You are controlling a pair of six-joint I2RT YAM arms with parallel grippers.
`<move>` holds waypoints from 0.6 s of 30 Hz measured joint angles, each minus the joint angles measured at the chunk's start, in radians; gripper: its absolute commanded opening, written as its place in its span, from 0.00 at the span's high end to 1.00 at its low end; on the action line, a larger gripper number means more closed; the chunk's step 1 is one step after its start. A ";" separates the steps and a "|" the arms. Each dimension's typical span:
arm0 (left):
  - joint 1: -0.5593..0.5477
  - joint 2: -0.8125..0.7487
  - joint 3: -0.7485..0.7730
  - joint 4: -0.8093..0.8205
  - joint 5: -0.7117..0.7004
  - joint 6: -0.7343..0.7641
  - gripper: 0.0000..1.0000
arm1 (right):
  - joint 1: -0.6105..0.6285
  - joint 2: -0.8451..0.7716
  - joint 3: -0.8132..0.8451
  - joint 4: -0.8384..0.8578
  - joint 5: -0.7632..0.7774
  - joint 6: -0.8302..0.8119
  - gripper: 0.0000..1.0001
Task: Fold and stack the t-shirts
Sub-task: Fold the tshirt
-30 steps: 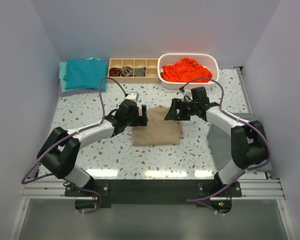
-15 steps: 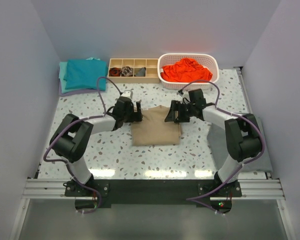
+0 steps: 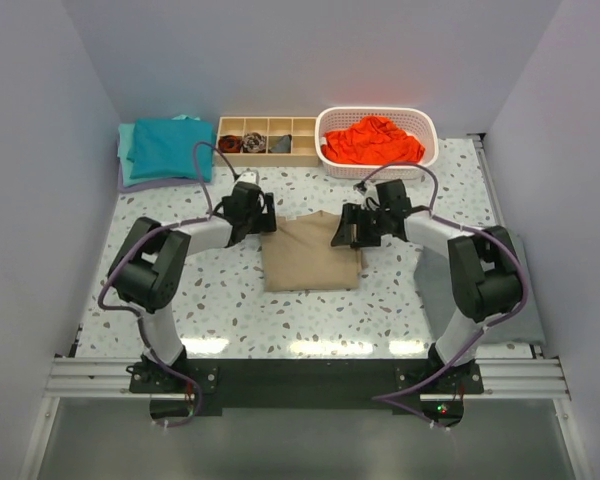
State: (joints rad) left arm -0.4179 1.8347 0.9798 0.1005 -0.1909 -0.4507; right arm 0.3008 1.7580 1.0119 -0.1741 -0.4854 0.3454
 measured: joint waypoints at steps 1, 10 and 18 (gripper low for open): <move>0.000 0.013 0.025 -0.032 -0.025 0.003 0.09 | 0.000 -0.010 0.000 -0.006 0.004 -0.004 0.27; -0.001 -0.085 0.004 -0.174 -0.161 0.008 0.09 | 0.000 -0.177 0.045 -0.060 0.042 -0.039 0.26; -0.024 -0.240 0.006 -0.203 -0.112 0.008 0.09 | 0.018 -0.198 0.040 -0.067 0.018 -0.039 0.26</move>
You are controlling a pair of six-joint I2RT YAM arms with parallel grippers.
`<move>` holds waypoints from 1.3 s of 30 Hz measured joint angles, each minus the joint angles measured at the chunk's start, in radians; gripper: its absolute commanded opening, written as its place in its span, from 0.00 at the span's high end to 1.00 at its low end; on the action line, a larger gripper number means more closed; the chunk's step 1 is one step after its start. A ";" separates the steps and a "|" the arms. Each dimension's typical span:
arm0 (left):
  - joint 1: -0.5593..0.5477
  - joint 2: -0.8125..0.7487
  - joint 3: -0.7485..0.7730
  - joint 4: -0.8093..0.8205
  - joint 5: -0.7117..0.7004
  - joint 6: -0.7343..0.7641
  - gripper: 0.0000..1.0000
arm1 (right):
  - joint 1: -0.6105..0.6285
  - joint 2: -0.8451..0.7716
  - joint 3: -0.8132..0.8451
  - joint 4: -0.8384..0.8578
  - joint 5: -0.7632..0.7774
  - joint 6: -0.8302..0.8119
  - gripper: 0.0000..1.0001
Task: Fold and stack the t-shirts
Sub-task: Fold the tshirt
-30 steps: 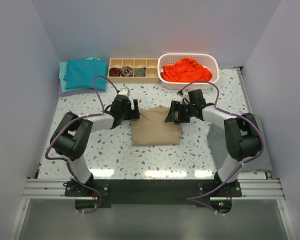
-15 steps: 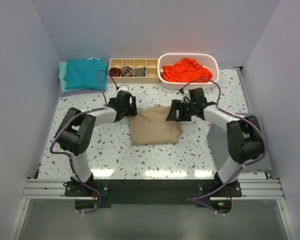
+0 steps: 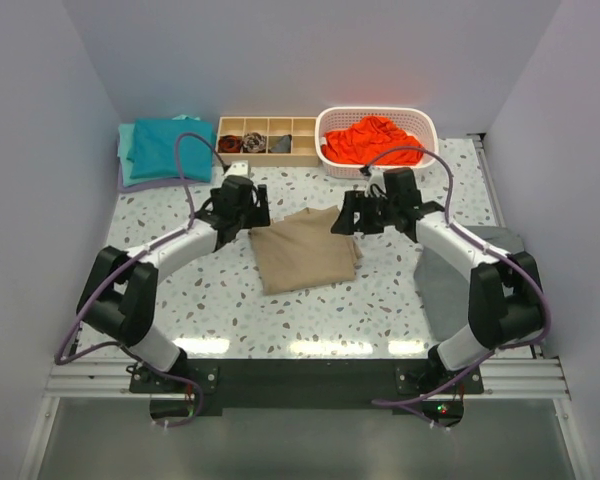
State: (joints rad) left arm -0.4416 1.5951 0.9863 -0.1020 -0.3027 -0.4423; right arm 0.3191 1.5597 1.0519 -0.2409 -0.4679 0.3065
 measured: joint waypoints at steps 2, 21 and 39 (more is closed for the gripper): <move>-0.019 -0.012 0.000 -0.010 0.033 -0.002 0.09 | 0.014 0.000 -0.021 0.001 -0.002 0.002 0.26; -0.068 0.174 -0.011 0.094 0.274 -0.088 0.10 | 0.060 0.045 -0.197 0.011 -0.036 0.026 0.27; -0.010 0.217 0.102 0.078 0.305 0.018 0.07 | 0.159 -0.055 -0.246 -0.050 0.028 0.042 0.23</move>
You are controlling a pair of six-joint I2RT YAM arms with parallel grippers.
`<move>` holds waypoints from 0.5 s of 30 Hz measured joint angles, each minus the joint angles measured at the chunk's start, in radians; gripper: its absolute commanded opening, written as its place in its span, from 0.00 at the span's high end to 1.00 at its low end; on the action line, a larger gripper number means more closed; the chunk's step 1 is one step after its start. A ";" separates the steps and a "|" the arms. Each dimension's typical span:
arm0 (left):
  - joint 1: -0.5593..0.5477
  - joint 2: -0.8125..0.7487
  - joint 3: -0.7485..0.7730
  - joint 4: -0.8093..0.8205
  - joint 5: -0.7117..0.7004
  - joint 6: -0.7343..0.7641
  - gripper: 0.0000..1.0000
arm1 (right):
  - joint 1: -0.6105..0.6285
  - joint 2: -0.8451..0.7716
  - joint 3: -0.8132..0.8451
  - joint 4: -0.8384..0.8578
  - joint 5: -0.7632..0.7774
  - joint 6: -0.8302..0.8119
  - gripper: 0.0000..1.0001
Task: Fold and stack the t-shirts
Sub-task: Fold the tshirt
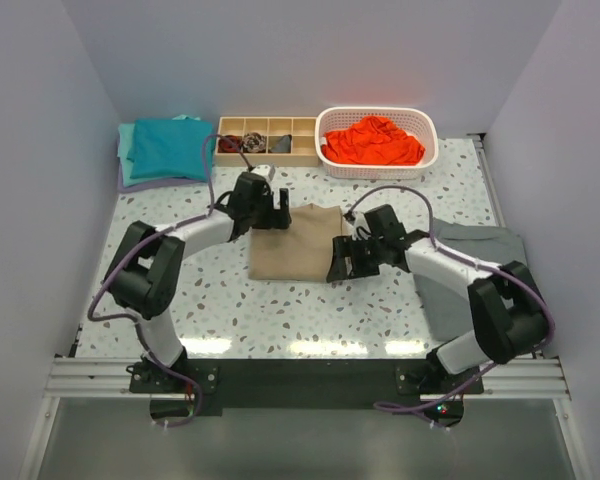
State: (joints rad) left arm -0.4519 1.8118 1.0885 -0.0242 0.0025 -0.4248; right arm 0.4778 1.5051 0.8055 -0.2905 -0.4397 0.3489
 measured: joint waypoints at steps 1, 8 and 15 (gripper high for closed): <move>0.000 -0.021 0.000 -0.005 0.003 0.002 0.07 | 0.000 -0.026 0.010 -0.018 0.020 -0.007 0.23; 0.000 -0.295 0.000 -0.025 -0.078 0.026 0.00 | 0.000 -0.151 0.169 -0.089 0.224 -0.082 0.22; 0.021 -0.396 -0.151 -0.048 -0.142 0.006 0.00 | -0.001 -0.076 0.219 -0.108 0.308 -0.105 0.22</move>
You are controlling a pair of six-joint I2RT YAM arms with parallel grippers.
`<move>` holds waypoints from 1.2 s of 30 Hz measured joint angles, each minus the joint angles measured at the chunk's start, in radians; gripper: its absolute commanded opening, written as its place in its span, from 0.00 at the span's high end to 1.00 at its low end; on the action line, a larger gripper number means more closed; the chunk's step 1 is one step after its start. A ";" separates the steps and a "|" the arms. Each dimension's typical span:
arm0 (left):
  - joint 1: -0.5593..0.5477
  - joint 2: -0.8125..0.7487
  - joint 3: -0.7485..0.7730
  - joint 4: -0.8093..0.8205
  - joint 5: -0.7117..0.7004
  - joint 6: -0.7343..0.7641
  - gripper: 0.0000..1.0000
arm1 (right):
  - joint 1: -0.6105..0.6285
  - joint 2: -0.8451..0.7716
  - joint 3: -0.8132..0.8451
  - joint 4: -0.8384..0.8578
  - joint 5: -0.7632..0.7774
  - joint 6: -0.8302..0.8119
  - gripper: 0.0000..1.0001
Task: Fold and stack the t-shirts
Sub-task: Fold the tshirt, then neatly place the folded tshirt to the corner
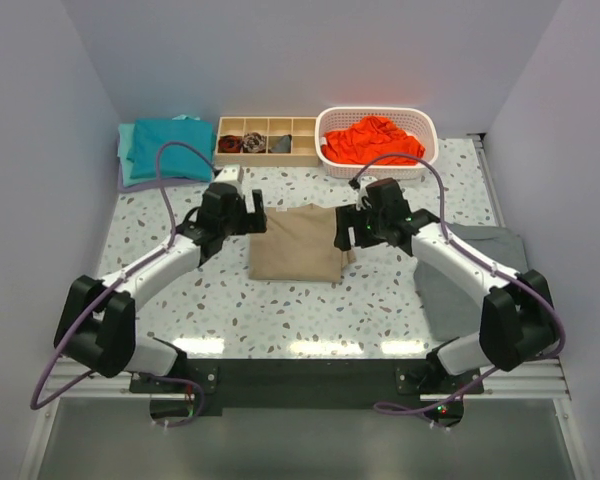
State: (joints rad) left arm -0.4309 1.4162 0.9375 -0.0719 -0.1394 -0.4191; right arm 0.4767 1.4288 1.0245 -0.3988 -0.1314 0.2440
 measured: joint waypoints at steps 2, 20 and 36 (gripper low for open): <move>0.012 -0.024 -0.092 -0.018 -0.009 -0.013 0.00 | 0.000 0.019 0.003 -0.006 0.009 -0.002 0.22; 0.032 -0.182 -0.198 -0.100 -0.131 -0.021 0.00 | -0.019 0.066 0.073 -0.046 0.062 -0.026 0.22; 0.038 -0.170 -0.231 -0.113 -0.133 -0.057 0.00 | -0.093 0.068 0.087 -0.058 0.039 -0.027 0.21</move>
State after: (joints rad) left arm -0.3927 1.2465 0.7067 -0.1848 -0.2726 -0.4763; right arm 0.3832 1.4967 1.1114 -0.4564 -0.0929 0.2165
